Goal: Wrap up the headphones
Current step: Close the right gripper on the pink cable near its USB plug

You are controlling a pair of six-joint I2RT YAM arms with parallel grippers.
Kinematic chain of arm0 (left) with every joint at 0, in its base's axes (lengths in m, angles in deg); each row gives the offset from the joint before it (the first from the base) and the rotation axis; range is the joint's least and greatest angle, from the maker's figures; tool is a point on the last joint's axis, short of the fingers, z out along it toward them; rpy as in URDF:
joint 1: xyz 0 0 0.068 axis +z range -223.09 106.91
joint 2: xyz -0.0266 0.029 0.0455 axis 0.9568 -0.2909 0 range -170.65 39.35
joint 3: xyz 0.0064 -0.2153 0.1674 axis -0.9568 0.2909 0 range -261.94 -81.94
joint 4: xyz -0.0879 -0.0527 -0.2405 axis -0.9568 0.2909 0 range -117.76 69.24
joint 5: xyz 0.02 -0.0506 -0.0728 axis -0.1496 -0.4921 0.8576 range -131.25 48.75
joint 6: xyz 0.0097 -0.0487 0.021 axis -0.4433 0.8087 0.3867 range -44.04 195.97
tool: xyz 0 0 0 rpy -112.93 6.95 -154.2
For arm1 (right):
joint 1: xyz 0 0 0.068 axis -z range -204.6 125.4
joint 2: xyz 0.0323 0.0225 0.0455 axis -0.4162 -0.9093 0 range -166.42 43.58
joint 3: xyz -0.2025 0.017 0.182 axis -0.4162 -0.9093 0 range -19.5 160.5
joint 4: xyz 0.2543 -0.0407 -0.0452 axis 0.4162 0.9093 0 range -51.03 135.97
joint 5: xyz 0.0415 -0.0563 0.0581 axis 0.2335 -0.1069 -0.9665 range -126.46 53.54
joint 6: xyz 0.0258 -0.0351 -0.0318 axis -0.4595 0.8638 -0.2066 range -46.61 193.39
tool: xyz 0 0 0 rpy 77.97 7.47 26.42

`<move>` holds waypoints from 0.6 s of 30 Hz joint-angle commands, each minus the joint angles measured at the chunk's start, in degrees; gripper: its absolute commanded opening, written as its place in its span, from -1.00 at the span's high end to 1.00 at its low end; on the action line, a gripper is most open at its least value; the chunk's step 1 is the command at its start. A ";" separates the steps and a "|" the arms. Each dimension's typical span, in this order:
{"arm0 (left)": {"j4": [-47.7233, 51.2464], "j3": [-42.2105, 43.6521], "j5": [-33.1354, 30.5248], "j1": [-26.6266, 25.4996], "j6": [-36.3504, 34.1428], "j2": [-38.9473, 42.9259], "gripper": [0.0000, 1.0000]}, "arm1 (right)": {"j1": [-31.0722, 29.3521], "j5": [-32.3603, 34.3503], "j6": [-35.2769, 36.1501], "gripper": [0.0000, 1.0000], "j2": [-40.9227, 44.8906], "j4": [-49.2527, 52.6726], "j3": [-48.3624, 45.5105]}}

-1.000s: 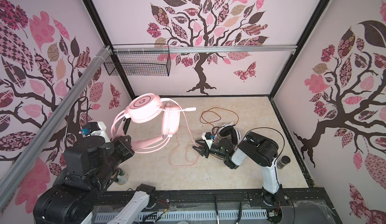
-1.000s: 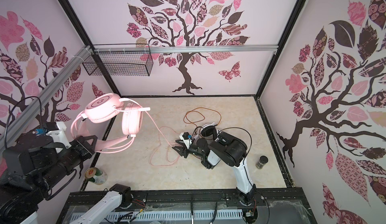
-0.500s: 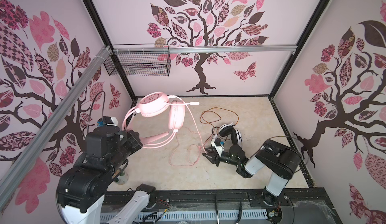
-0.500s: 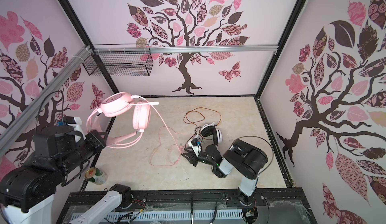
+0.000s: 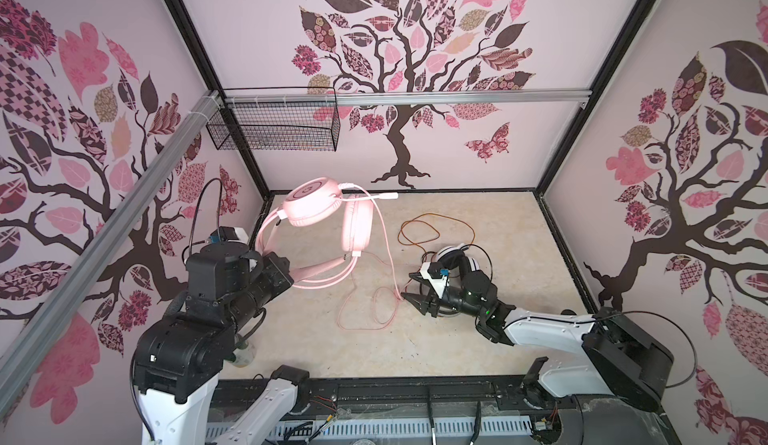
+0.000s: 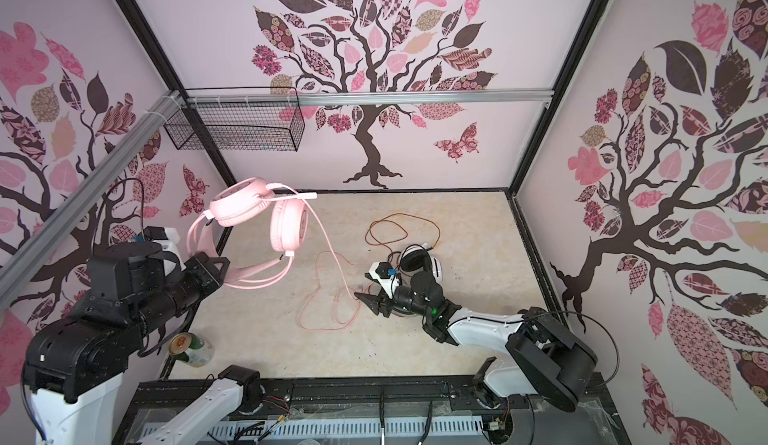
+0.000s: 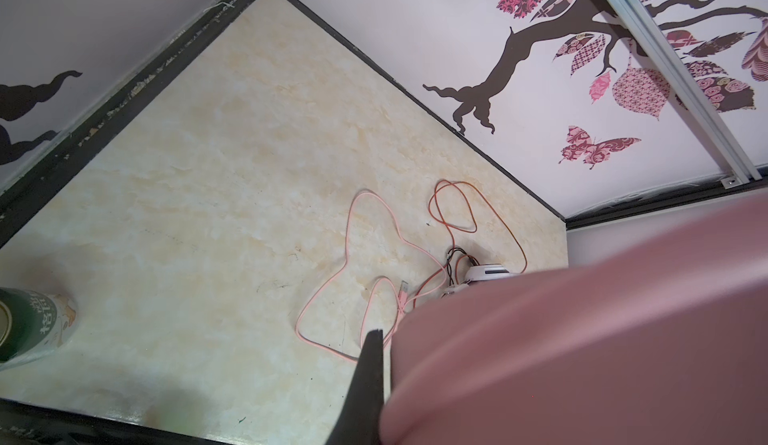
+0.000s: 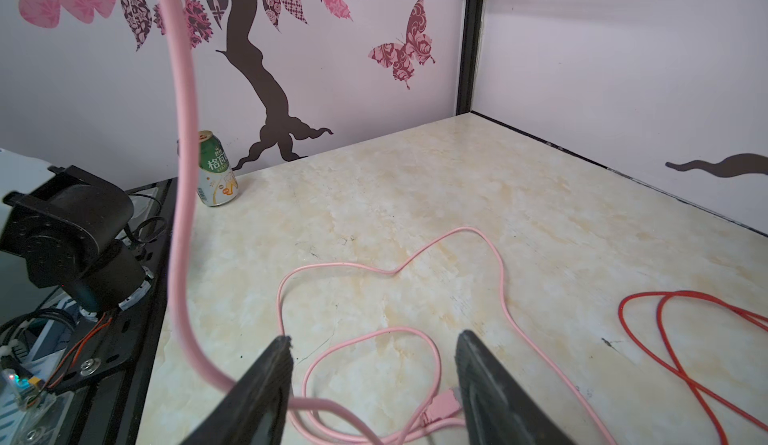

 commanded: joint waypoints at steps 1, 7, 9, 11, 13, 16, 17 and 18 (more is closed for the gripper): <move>-5.39 -0.85 1.62 -0.20 1.20 0.10 1.00 | -0.21 -2.76 1.57 -0.21 -0.85 2.69 2.85; -5.44 -1.30 1.64 -0.24 0.48 -0.65 1.00 | -0.20 -8.08 -0.45 -0.18 0.40 -0.31 1.11; -5.61 -1.16 1.74 -0.19 0.30 -0.84 1.00 | -0.17 -10.29 -1.11 -0.18 1.18 -0.91 0.09; -5.74 -1.00 1.97 -0.20 0.13 -1.00 1.00 | -0.15 -12.18 -1.96 -0.18 1.95 -1.13 -0.87; -6.02 -0.77 2.14 -0.17 0.13 -1.09 1.00 | -0.23 -13.34 -2.87 -0.18 3.30 -1.68 -1.96; -6.20 -0.51 2.20 -0.17 0.04 -1.06 1.00 | -0.14 -15.09 -3.72 -0.20 5.02 -1.61 -2.87; -6.17 -0.40 2.24 -0.20 0.06 -1.03 1.00 | -0.14 -14.94 -3.75 -0.20 5.20 -1.13 -2.75; -6.21 -0.31 2.24 -0.18 0.04 -1.00 1.00 | -0.23 -14.70 -3.71 -0.20 5.25 -0.74 -2.63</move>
